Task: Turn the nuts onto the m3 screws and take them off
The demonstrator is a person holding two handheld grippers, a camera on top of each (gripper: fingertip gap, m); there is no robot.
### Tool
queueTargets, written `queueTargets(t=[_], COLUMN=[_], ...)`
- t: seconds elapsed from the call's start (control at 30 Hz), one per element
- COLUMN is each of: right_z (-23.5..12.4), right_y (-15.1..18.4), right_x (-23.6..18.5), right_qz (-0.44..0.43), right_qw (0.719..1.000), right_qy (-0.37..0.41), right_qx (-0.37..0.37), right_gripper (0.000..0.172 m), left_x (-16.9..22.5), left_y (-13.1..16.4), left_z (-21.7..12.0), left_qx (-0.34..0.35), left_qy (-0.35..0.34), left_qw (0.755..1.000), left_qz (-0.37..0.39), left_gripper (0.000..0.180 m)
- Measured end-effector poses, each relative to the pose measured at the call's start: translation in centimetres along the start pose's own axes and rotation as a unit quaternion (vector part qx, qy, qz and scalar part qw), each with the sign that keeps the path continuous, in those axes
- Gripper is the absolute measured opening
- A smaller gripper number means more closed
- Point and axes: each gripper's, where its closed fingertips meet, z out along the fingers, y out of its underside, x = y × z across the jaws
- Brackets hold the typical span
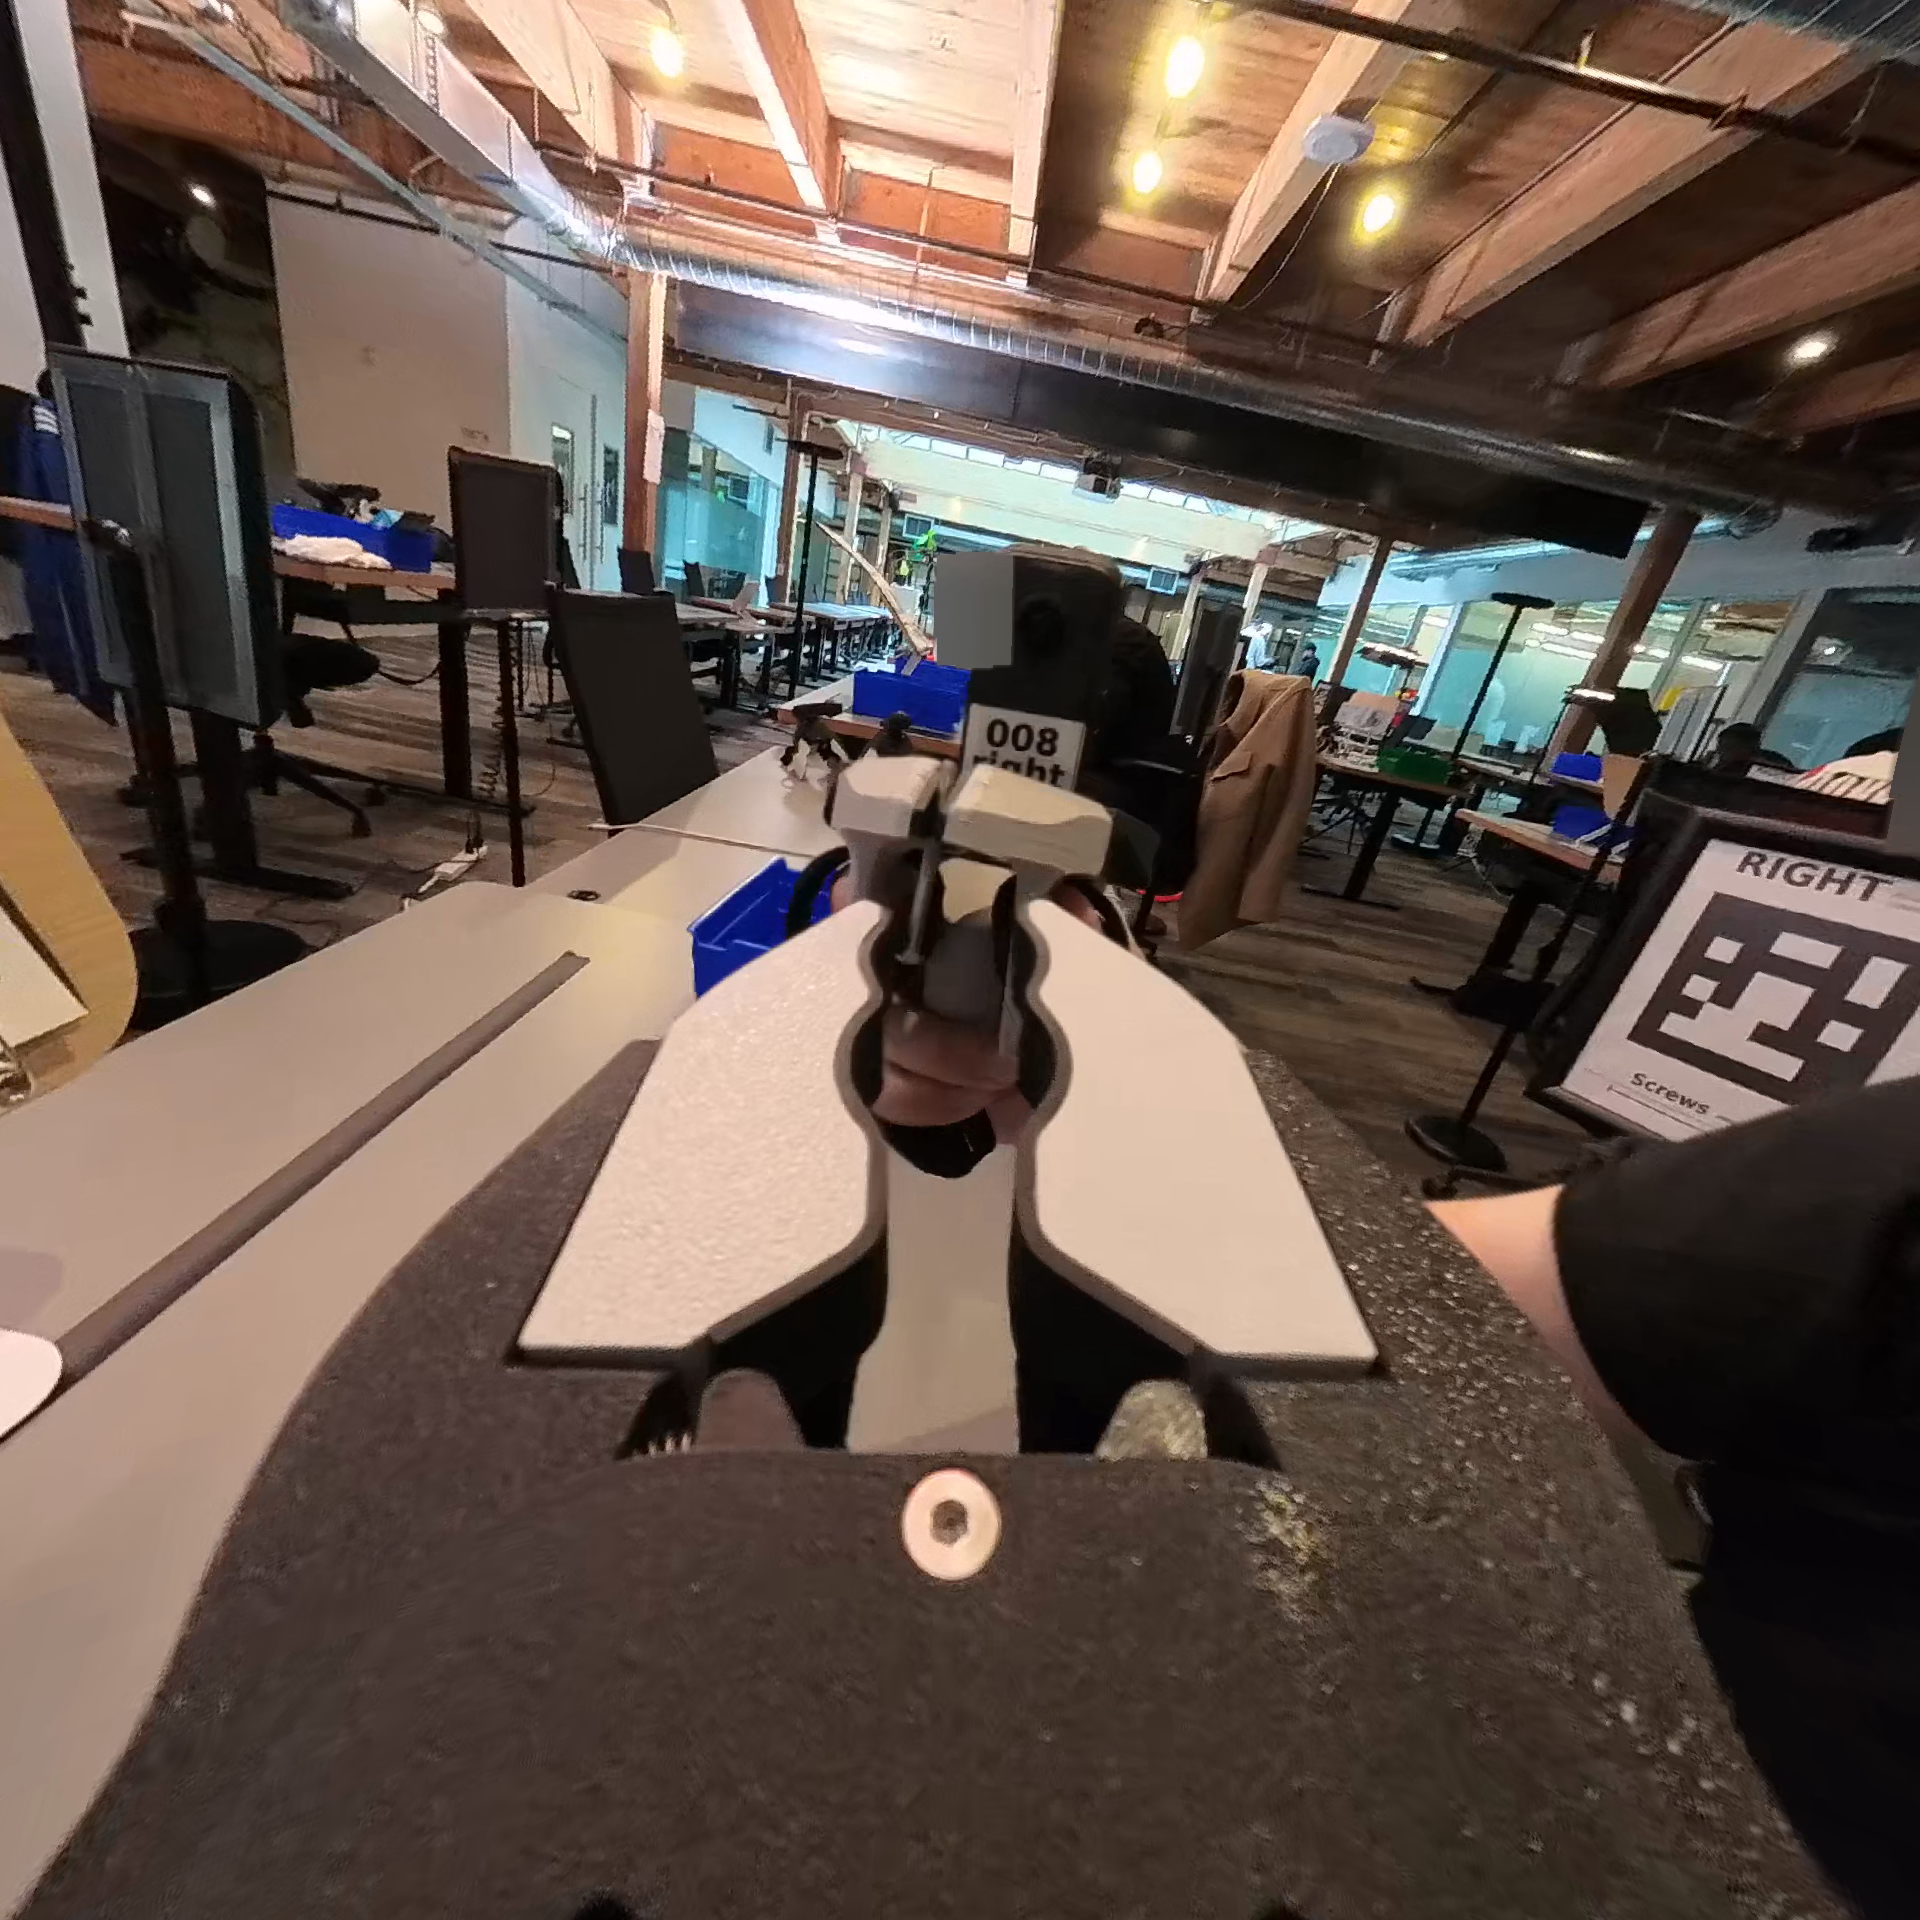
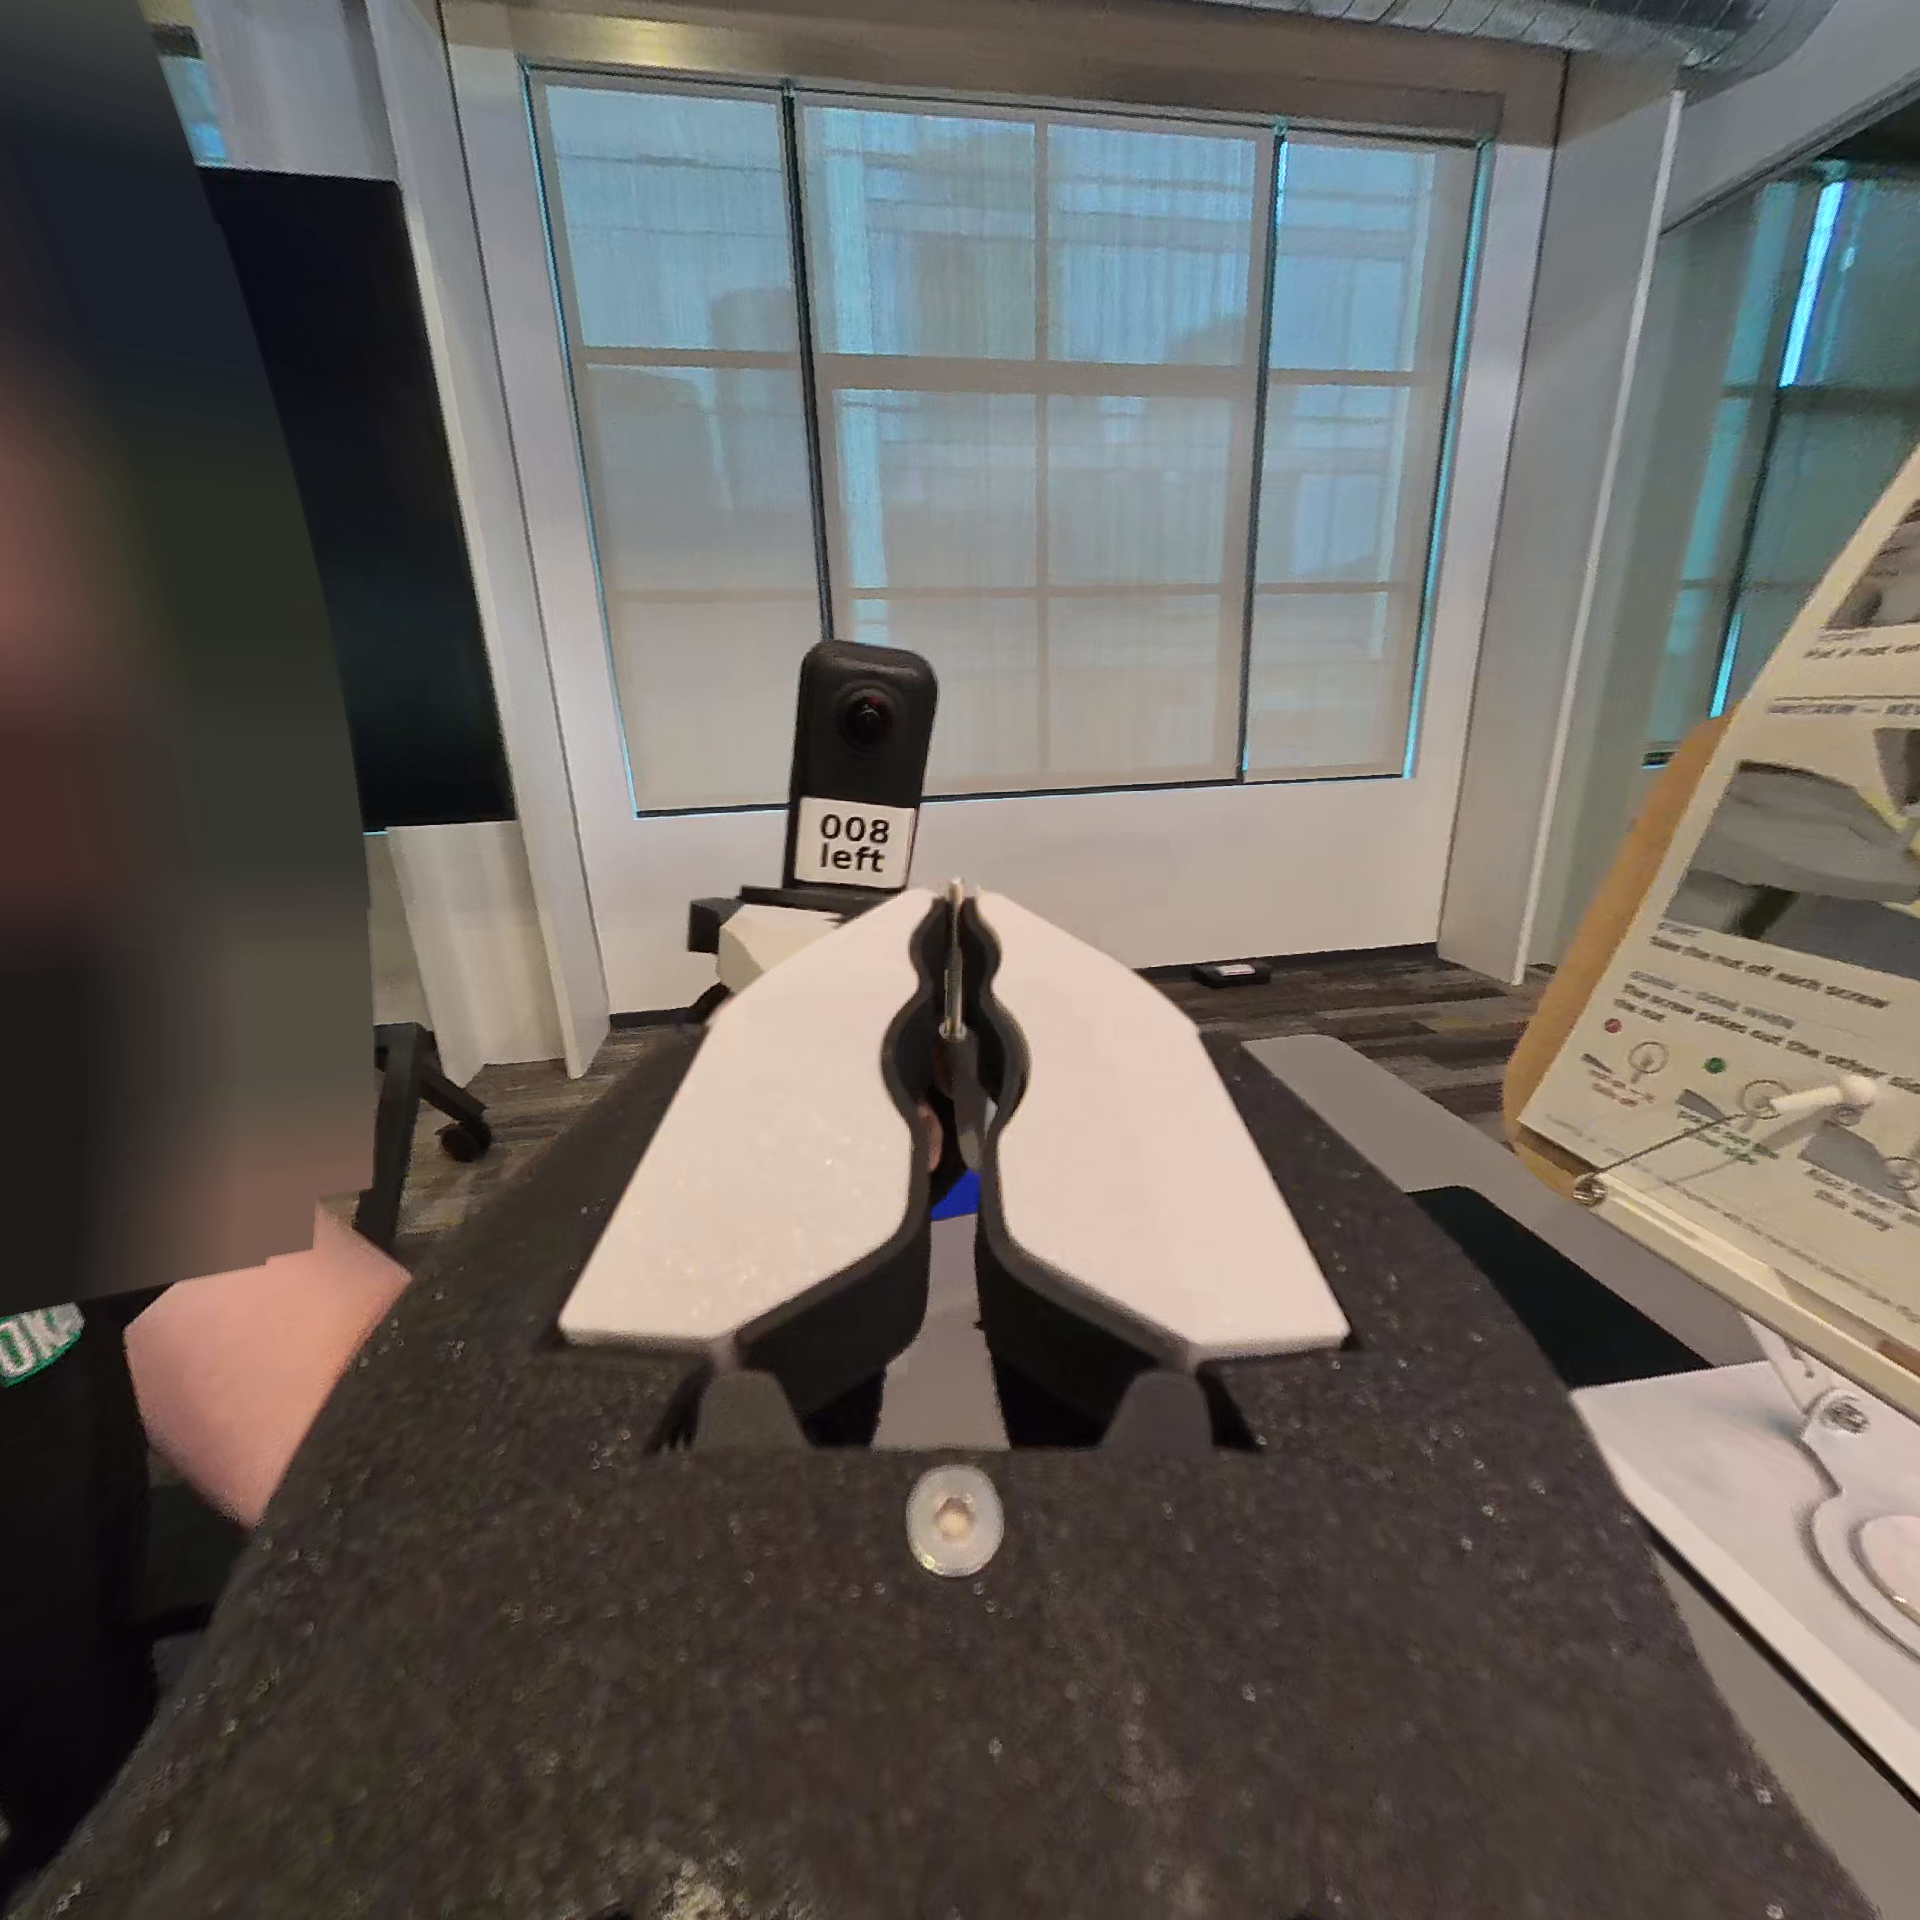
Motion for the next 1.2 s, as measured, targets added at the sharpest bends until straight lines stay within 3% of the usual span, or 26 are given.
queueTargets(t=[0.1,0.2,0.3,0.43,0.53,0.63,0.8,0.97,1.07,1.2], right_z=[-1.8,-6.1,-14.1,-28.1,-36.5,-42.2,-47.4,-52.0,-54.0,-54.1], right_y=[-1.1,-1.7,-2.4,-3.7,-4.0,-2.7,2.1,9.4,12.4,14.2], right_x=[-0.4,-0.7,0.2,1.7,3.2,6.3,13.2,17.8,18.9,19.5], right_qz=[-0.003,-0.019,-0.045,-0.036,0.001,0.059,0.126,0.160,0.171,0.178], right_qw=[1.000,0.995,0.975,0.916,0.880,0.855,0.802,0.685,0.628,0.618], right_qy=[0.029,0.092,0.198,0.354,0.415,0.433,0.406,0.358,0.326,0.295], right_qx=[0.009,-0.018,-0.088,-0.184,-0.232,-0.281,-0.419,-0.615,-0.686,-0.707], right_gripper=[0.002,0.002,0.002,0.002,0.002,0.002,0.002,0.002,0.003,0.003], left_x=[0.4,1.1,1.5,2.4,3.5,4.0,4.3,5.0,5.0,5.5], left_y=[0.1,0.9,1.6,1.1,0.8,0.6,0.7,0.9,1.1,1.2], left_z=[0.4,1.1,1.6,2.2,3.1,3.6,4.4,5.4,5.5,5.6], left_qx=[-0.011,-0.046,-0.079,-0.066,-0.049,-0.040,-0.039,-0.043,-0.053,-0.056], left_qy=[-0.015,-0.024,-0.042,-0.050,-0.028,-0.018,-0.016,-0.013,-0.022,-0.022], left_qw=[0.999,0.997,0.992,0.991,0.993,0.995,0.995,0.994,0.991,0.990], left_qz=[0.026,0.055,0.088,0.107,0.099,0.091,0.091,0.102,0.118,0.128], left_gripper=[0.041,0.054,0.053,0.049,0.047,0.047,0.045,0.045,0.045,0.045])
